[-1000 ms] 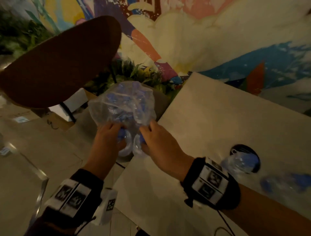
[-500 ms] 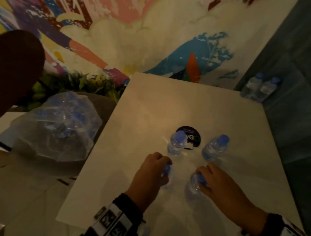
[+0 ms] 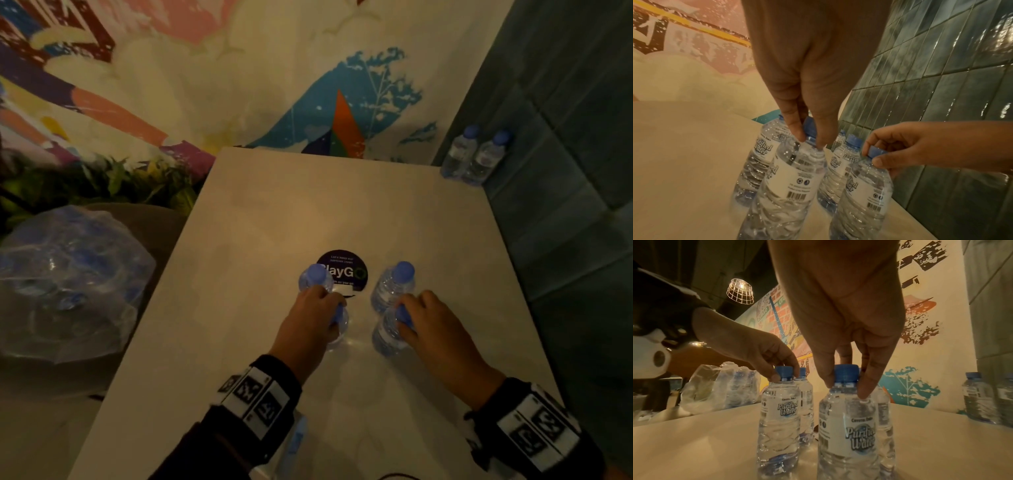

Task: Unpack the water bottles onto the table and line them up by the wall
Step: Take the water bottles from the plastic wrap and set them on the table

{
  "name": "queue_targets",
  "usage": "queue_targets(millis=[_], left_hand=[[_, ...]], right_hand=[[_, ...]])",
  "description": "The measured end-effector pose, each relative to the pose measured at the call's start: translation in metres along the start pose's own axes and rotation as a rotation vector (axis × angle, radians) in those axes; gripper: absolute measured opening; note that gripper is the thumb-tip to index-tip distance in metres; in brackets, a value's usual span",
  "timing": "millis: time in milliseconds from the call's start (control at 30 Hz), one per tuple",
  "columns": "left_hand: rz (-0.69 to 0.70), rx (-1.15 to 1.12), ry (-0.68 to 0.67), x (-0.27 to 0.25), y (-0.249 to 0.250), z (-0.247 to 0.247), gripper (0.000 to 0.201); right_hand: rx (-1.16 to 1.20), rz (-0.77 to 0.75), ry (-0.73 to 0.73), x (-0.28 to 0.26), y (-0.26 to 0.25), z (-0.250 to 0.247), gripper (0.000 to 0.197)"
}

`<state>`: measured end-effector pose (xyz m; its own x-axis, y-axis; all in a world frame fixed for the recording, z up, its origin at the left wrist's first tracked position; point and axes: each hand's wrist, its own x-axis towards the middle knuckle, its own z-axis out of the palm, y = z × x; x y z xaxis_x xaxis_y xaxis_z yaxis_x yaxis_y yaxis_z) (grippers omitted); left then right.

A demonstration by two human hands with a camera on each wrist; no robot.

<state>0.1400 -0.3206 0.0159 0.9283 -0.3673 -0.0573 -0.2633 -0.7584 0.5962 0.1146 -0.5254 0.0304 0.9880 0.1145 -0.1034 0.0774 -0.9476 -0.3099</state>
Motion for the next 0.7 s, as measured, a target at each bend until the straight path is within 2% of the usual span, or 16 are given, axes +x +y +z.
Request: queue_targets(millis=[133,200,333,433,567,700], left_hand=[[-0.005,0.008,0.019,-0.003,-0.002,0.0,0.033],[-0.013,0.011,0.044,-0.009,-0.004,-0.003,0.039],[-0.036,0.001,0.152,-0.03,-0.018,-0.018,0.044],[-0.084,-0.001,0.257,-0.054,-0.046,-0.039,0.035],[-0.219,-0.021,0.368,-0.101,-0.093,-0.077,0.021],[-0.416,-0.071,0.518,-0.15,-0.147,-0.119,0.012]], right_hand=[[-0.059,0.067,-0.081,0.001,-0.007,-0.007,0.026],[-0.109,0.114,-0.109,0.0,-0.013,-0.015,0.036],[-0.119,0.106,-0.015,0.0,-0.042,-0.035,0.049],[-0.041,-0.052,0.072,0.001,-0.087,-0.042,0.044],[-0.037,-0.286,-0.018,0.001,-0.171,-0.039,0.047],[0.051,-0.515,-0.092,0.007,-0.254,-0.008,0.044]])
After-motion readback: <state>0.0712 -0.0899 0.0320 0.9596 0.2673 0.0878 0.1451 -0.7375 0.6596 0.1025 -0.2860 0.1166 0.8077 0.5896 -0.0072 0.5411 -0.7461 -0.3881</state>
